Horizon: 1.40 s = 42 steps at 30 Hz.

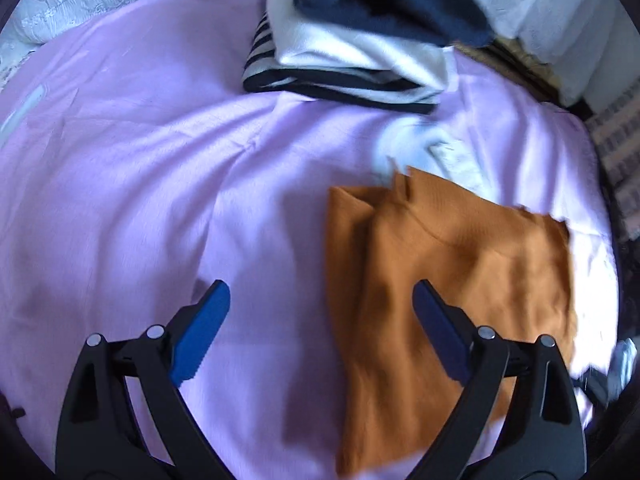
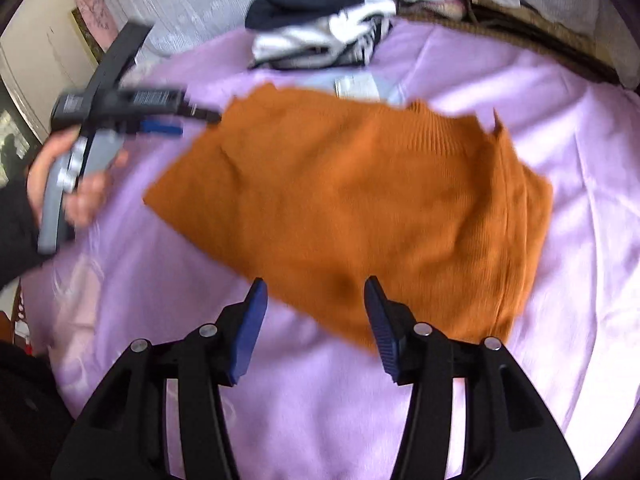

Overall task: Fold small clothes
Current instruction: 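Smooth the folded cardigan flat with the right gripper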

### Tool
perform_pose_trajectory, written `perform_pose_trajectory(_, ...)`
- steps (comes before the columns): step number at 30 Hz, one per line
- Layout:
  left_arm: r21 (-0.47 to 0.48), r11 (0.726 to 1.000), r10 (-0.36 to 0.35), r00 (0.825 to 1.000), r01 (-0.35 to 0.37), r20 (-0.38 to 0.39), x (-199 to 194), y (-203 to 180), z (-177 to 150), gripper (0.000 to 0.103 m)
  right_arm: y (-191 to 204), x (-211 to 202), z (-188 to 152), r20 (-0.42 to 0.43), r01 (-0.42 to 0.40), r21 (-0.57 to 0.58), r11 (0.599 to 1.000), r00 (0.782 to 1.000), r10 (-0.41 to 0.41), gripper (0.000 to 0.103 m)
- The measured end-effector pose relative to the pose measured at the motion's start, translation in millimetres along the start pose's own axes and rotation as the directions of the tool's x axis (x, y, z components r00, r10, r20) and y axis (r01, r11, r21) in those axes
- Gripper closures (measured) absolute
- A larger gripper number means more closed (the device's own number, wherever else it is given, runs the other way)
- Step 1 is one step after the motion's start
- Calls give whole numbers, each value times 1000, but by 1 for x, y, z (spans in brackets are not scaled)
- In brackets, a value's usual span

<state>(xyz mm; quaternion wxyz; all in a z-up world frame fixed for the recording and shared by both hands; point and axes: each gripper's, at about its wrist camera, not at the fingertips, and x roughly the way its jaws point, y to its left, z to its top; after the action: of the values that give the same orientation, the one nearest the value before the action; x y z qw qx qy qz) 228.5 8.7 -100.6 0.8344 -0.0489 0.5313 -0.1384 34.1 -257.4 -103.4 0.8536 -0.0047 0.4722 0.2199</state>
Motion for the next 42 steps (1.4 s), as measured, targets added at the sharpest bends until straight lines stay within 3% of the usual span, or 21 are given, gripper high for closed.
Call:
perform_pose_trajectory(4, 57, 997, -51, 998, 53, -37, -15, -18, -38, 9, 2, 29, 55, 25, -17, 27, 999, 1000, 16, 51)
perform_pose_trajectory(8, 71, 997, 24, 993, -16, -112, 10, -23, -74, 7, 0, 81, 94, -75, 3, 45, 999, 997, 0, 51)
perform_pose_trajectory(9, 76, 997, 27, 996, -21, -84, 9, -23, -80, 7, -8, 92, 100, -82, 13, 64, 998, 997, -7, 51)
perform_pose_trajectory(14, 88, 994, 65, 995, -58, -80, 3, -25, -83, 7, -38, 80, 118, -33, 12, 206, 978, 999, -6, 51)
perform_pose_trajectory(17, 53, 997, 56, 997, -53, -62, -9, -18, -77, 8, -49, 46, 114, 30, -18, 253, 967, 999, 11, 51)
perform_pose_trajectory(20, 59, 996, 63, 998, -61, -29, -14, -20, -64, 8, -48, 18, 92, 51, 15, 233, 972, 998, -28, 46)
perform_pose_trajectory(26, 103, 986, 131, 991, -128, -28, -6, -27, -52, 8, -54, 20, 35, -54, 86, 251, 964, 996, -74, 44)
perform_pose_trajectory(28, 124, 980, 163, 986, -156, -43, 5, -33, -51, 8, -53, 14, 19, -30, 88, 235, 968, 996, -83, 44)
perform_pose_trajectory(32, 120, 978, 176, 983, -169, -49, 6, -31, -55, 6, -41, 5, 15, -41, 134, 139, 981, 991, -130, 44)
perform_pose_trajectory(39, 154, 969, 201, 979, -194, -29, -1, -38, -56, 8, -51, -16, 36, 56, 140, 194, 971, 987, -153, 36)
perform_pose_trajectory(42, 159, 969, 196, 980, -189, -30, 1, -40, -55, 8, -58, -11, 42, 59, 173, 210, 962, 980, -189, 32)
